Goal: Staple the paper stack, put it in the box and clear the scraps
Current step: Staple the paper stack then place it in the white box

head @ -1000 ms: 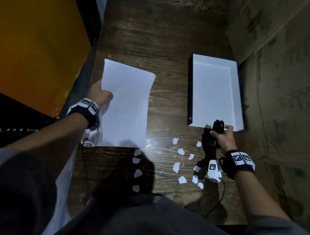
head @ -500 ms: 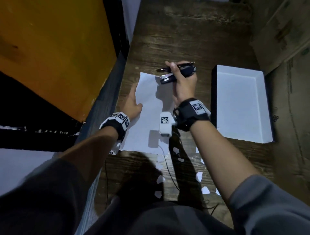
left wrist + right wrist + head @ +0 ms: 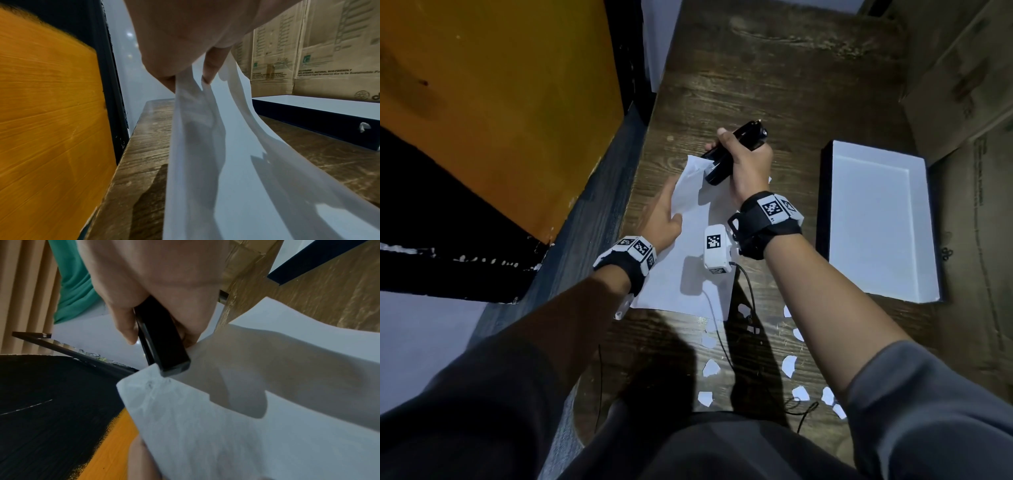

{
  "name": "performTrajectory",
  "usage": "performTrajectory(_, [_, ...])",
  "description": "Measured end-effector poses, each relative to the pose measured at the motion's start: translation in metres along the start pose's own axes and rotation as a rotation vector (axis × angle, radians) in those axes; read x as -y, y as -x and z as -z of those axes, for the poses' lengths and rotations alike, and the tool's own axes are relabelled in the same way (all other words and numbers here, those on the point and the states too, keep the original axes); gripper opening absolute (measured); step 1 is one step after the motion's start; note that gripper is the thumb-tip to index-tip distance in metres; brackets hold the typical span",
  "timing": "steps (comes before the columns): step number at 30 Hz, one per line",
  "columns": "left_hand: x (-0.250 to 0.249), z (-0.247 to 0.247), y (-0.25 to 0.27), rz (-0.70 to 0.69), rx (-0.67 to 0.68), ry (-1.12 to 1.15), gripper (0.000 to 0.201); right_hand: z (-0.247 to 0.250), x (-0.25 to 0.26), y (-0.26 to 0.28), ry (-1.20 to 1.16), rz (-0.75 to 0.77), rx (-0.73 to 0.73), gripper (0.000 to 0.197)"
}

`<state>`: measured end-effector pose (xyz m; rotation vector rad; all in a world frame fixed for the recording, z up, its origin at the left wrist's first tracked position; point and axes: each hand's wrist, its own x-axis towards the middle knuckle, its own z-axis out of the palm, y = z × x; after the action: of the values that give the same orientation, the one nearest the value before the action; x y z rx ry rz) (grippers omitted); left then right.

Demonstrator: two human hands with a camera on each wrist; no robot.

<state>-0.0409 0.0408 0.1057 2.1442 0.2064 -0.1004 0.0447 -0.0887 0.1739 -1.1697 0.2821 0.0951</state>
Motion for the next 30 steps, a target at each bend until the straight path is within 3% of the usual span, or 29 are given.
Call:
performTrajectory(6, [-0.005,-0.003,0.005,-0.056,0.002,-0.047,0.057,-0.017,0.002,0.005,-0.037,0.014,-0.111,0.020])
performTrajectory(10, [-0.007,-0.005,0.008,0.045,0.036,-0.054,0.029,-0.023,0.002,0.005,-0.041,-0.035,-0.264,0.025])
performTrajectory(13, [-0.009,-0.003,0.011,0.071,0.052,-0.059,0.023,-0.024,0.004,0.005,-0.051,-0.050,-0.284,0.023])
performTrajectory(16, [-0.011,-0.003,0.016,0.018,0.046,-0.017,0.035,-0.022,-0.001,0.007,-0.023,-0.022,-0.192,0.019])
performTrajectory(19, [-0.006,-0.006,0.013,0.033,-0.008,0.049,0.053,-0.012,-0.004,0.007,0.124,0.103,-0.079,0.017])
performTrajectory(24, [-0.006,-0.009,0.006,0.141,-0.081,0.134,0.046,0.031,0.015,0.003,0.427,0.334,-0.002,0.020])
performTrajectory(27, [-0.013,-0.009,0.004,0.172,-0.118,0.197,0.049,0.085,0.024,0.008,0.626,0.237,0.072,0.024])
performTrajectory(30, [-0.016,-0.007,-0.001,0.157,-0.172,0.225,0.047,0.162,0.018,0.019,0.808,0.082,0.013,0.038])
